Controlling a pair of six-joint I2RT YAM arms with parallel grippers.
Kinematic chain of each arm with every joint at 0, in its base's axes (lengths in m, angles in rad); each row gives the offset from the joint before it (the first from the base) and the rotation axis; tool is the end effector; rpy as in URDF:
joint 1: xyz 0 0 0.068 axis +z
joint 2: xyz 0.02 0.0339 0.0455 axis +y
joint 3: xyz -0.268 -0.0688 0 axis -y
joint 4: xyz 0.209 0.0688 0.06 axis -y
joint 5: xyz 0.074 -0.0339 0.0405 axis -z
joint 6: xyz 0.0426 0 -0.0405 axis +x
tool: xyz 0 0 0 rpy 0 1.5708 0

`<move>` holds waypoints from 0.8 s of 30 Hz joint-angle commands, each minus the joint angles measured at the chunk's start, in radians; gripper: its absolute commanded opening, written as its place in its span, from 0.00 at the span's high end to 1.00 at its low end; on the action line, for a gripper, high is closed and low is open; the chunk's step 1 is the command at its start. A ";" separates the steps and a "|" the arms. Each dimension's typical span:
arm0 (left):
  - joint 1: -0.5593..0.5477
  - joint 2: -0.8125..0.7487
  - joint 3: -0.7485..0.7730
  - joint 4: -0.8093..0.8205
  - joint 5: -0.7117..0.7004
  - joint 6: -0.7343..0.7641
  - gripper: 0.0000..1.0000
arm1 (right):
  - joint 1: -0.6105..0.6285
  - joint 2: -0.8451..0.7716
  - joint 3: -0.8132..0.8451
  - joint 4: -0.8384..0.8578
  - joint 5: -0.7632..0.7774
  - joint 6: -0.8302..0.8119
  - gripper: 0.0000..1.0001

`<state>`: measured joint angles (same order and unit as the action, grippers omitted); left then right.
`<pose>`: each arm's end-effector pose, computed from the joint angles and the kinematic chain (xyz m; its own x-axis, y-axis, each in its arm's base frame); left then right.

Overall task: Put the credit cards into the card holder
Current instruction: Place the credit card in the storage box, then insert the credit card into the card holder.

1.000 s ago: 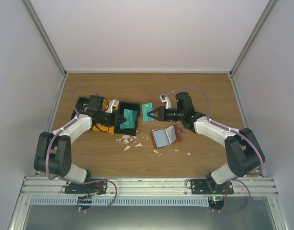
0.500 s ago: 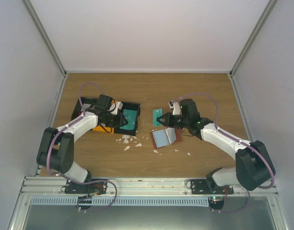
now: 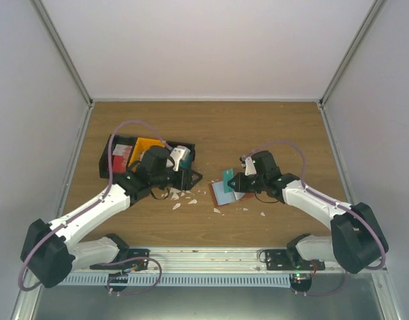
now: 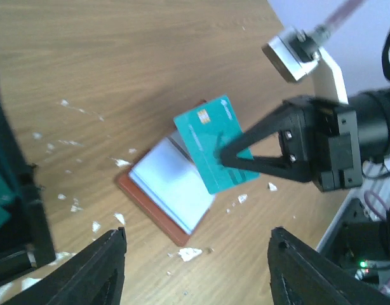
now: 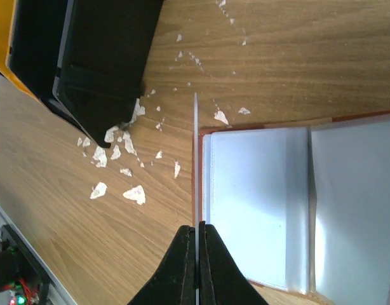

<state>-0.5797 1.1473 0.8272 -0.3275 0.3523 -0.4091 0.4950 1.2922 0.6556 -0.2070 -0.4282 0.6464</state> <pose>0.1744 -0.1317 0.2802 -0.7592 0.0508 -0.6489 0.4822 0.7136 -0.5082 0.1896 0.1224 0.2109 -0.9313 0.1199 -0.3438 -0.1429 0.7481 0.6480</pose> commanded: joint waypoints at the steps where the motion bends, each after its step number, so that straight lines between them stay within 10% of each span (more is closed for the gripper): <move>1: -0.102 -0.016 -0.083 0.198 -0.107 -0.088 0.35 | -0.007 -0.040 -0.019 -0.024 -0.009 -0.066 0.98; 6: -0.227 0.035 -0.060 0.222 -0.311 -0.150 0.01 | -0.008 -0.047 -0.026 -0.035 -0.011 -0.108 0.98; 16: -0.327 -0.032 0.020 0.017 -0.859 -0.204 0.01 | -0.063 -0.078 -0.040 -0.068 0.010 -0.167 0.99; 24: -0.247 -0.284 -0.077 0.083 -0.894 -0.151 0.01 | -0.070 -0.045 -0.016 -0.090 -0.019 -0.188 1.00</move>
<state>-0.8730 0.9371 0.7948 -0.2943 -0.4740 -0.5728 0.4355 1.2282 0.6212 -0.2775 -0.4294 0.4858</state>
